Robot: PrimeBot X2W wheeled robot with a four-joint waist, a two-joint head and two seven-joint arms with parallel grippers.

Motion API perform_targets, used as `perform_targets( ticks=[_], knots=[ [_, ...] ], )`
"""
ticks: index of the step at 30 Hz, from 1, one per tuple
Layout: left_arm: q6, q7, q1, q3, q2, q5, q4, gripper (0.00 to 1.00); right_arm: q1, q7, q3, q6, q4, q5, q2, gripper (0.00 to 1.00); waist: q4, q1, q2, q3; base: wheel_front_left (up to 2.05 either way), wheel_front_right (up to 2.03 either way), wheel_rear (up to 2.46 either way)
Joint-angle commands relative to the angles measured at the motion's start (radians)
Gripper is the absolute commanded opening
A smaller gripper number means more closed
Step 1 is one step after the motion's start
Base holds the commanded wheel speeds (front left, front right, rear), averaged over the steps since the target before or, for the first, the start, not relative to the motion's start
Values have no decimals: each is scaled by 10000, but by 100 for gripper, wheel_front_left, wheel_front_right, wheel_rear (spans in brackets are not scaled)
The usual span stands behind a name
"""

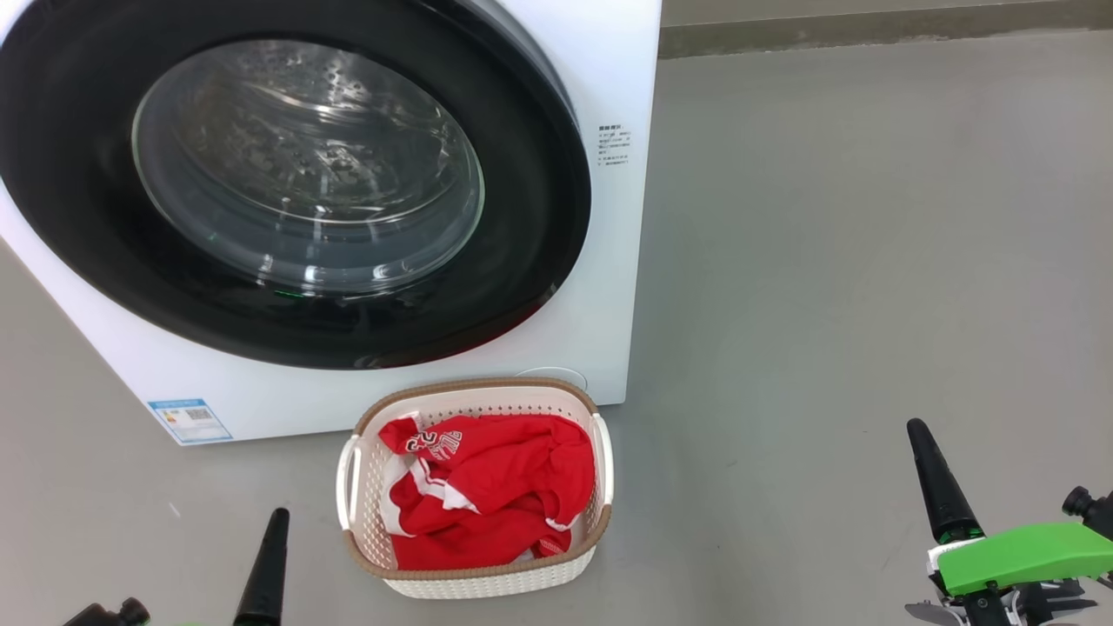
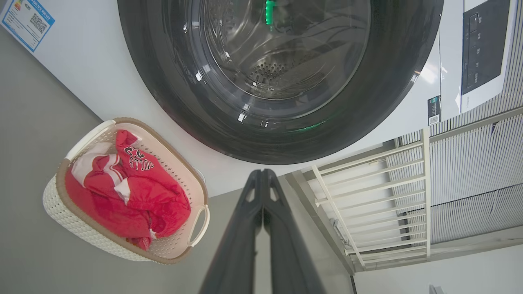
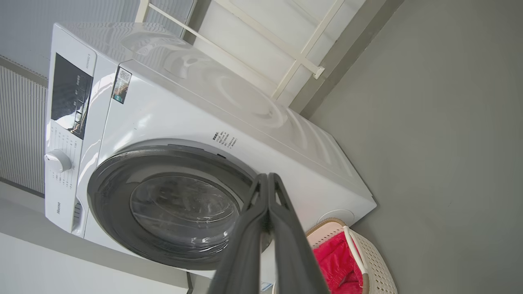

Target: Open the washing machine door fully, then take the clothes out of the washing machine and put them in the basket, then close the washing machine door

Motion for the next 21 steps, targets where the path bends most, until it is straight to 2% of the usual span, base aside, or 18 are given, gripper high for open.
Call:
perform_targets(
  ticks=[1,21],
  knots=[
    [-113,101,-478,283,135,-336,-182,0,-489,64,79,2,-185,309,-170,0,8,0,0,1,0,0,0],
    [-188,704,-788,438,154,-2652,-28,0,-806,692,-70,-5,153,2780,-175,0,120,0,0,18,0,0,0]
  ],
)
